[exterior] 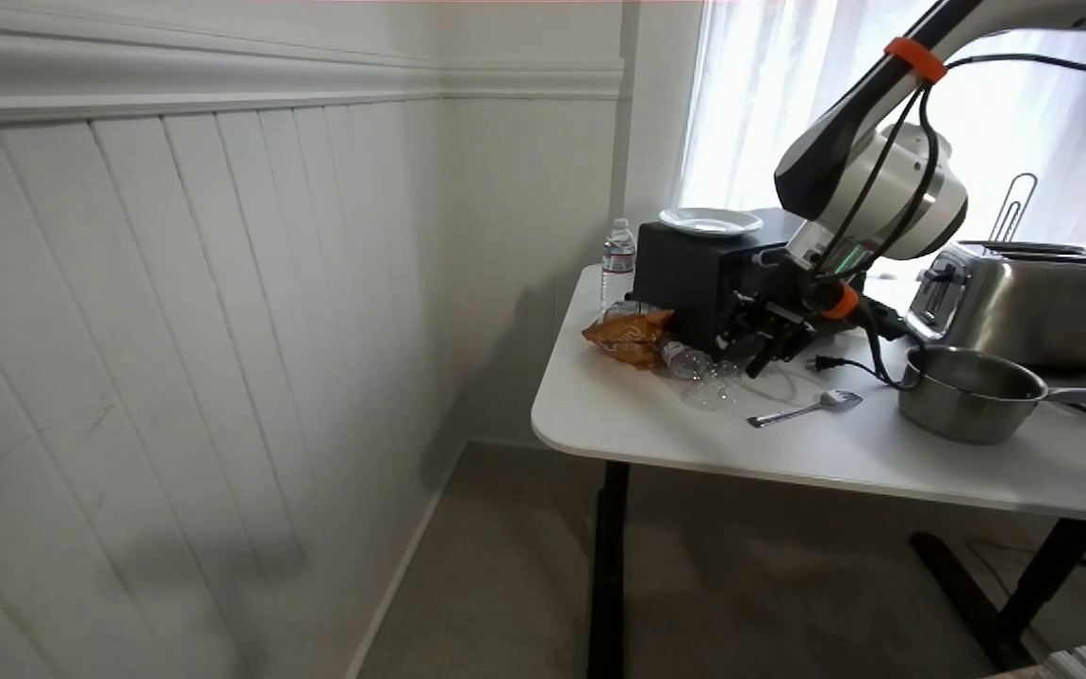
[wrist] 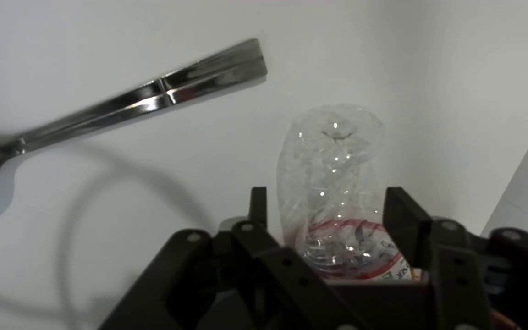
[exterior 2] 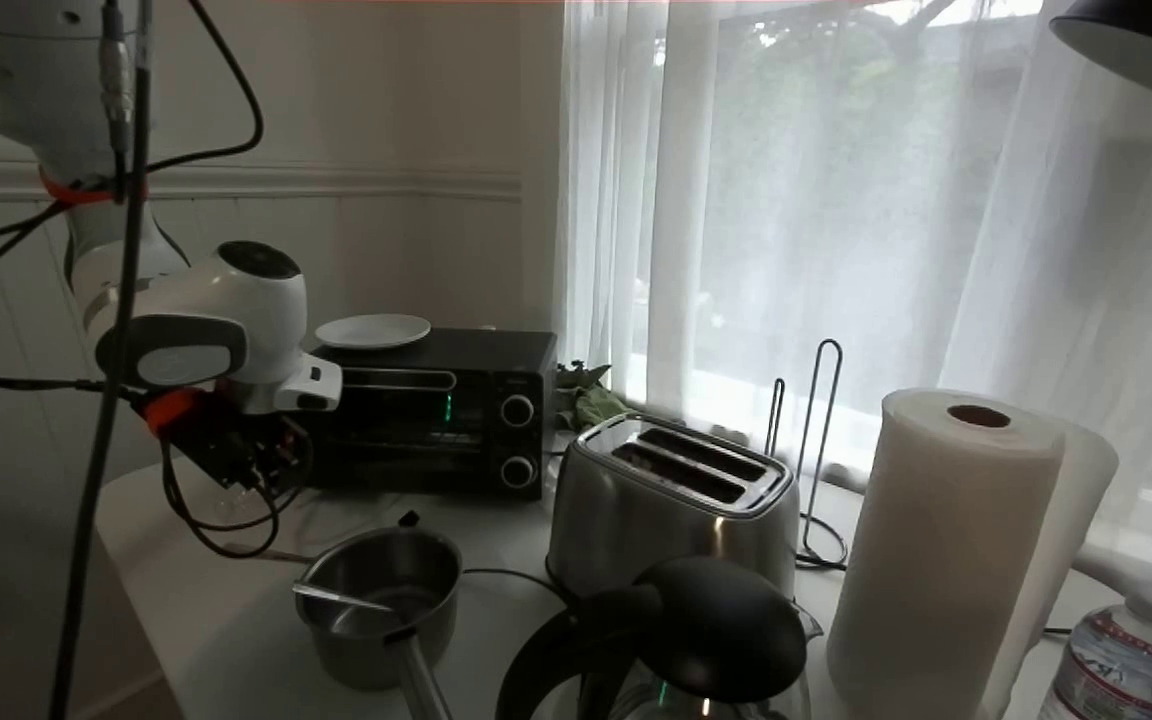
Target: Pick up the clear wrap bottle file from the table and place it on top of the oven
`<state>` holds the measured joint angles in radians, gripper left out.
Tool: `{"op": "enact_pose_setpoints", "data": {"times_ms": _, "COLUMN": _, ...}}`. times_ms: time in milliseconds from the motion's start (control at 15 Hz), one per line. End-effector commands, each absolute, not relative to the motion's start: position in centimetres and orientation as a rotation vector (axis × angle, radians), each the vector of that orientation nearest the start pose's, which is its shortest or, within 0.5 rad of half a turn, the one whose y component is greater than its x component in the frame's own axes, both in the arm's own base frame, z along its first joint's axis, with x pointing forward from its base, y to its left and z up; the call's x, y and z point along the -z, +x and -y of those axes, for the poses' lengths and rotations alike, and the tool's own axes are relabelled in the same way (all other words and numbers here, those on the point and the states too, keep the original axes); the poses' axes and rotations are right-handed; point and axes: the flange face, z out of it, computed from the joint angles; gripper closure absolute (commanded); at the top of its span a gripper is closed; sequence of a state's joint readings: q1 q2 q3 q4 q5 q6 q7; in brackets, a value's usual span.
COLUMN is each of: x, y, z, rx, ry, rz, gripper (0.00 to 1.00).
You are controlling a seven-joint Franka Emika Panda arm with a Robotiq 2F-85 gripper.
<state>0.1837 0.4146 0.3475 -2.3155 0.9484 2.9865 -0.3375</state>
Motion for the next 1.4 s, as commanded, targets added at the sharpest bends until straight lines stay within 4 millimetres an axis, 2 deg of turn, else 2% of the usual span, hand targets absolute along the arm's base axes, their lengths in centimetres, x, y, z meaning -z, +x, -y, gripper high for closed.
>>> {"op": "enact_pose_setpoints", "data": {"times_ms": 0, "x": -17.4, "y": 48.0, "z": -21.9, "rx": 0.249, "ry": -2.699, "rz": -0.131, "gripper": 0.50}}
{"op": "enact_pose_setpoints", "data": {"times_ms": 67, "x": -17.2, "y": 48.1, "z": -21.8, "rx": 0.259, "ry": -2.698, "rz": -0.126, "gripper": 0.54}}
{"op": "enact_pose_setpoints", "data": {"times_ms": 200, "x": -16.8, "y": 48.3, "z": -21.4, "rx": 0.275, "ry": -2.700, "rz": -0.119, "gripper": 0.52}}
{"op": "enact_pose_setpoints", "data": {"times_ms": 267, "x": -16.6, "y": 48.3, "z": -21.3, "rx": 0.280, "ry": -2.700, "rz": -0.117, "gripper": 0.58}}
{"op": "enact_pose_setpoints", "data": {"times_ms": 333, "x": -16.5, "y": 48.3, "z": -21.2, "rx": 0.283, "ry": -2.701, "rz": -0.114, "gripper": 0.58}}
{"op": "enact_pose_setpoints", "data": {"times_ms": 467, "x": -16.4, "y": 48.2, "z": -21.0, "rx": 0.293, "ry": -2.699, "rz": -0.105, "gripper": 0.65}}
{"op": "enact_pose_setpoints", "data": {"times_ms": 533, "x": -16.5, "y": 48.2, "z": -21.1, "rx": 0.294, "ry": -2.695, "rz": -0.097, "gripper": 0.74}}
{"op": "enact_pose_setpoints", "data": {"times_ms": 600, "x": -16.6, "y": 48.1, "z": -21.1, "rx": 0.294, "ry": -2.691, "rz": -0.092, "gripper": 0.71}}
{"op": "enact_pose_setpoints", "data": {"times_ms": 733, "x": -16.8, "y": 48.1, "z": -21.2, "rx": 0.293, "ry": -2.679, "rz": -0.083, "gripper": 0.73}}
{"op": "enact_pose_setpoints", "data": {"times_ms": 867, "x": -17.0, "y": 48.0, "z": -21.2, "rx": 0.290, "ry": -2.672, "rz": -0.081, "gripper": 0.63}}
{"op": "enact_pose_setpoints", "data": {"times_ms": 1000, "x": -17.1, "y": 47.8, "z": -21.1, "rx": 0.291, "ry": -2.672, "rz": -0.080, "gripper": 0.60}}
{"op": "enact_pose_setpoints", "data": {"times_ms": 1067, "x": -17.3, "y": 47.8, "z": -20.9, "rx": 0.295, "ry": -2.669, "rz": -0.081, "gripper": 0.53}}
{"op": "enact_pose_setpoints", "data": {"times_ms": 1200, "x": -17.6, "y": 47.7, "z": -20.5, "rx": 0.307, "ry": -2.666, "rz": -0.081, "gripper": 0.54}}
{"op": "enact_pose_setpoints", "data": {"times_ms": 1267, "x": -17.7, "y": 47.8, "z": -20.4, "rx": 0.309, "ry": -2.654, "rz": -0.085, "gripper": 0.51}}
{"op": "enact_pose_setpoints", "data": {"times_ms": 1333, "x": -17.8, "y": 47.8, "z": -20.2, "rx": 0.313, "ry": -2.643, "rz": -0.091, "gripper": 0.53}}
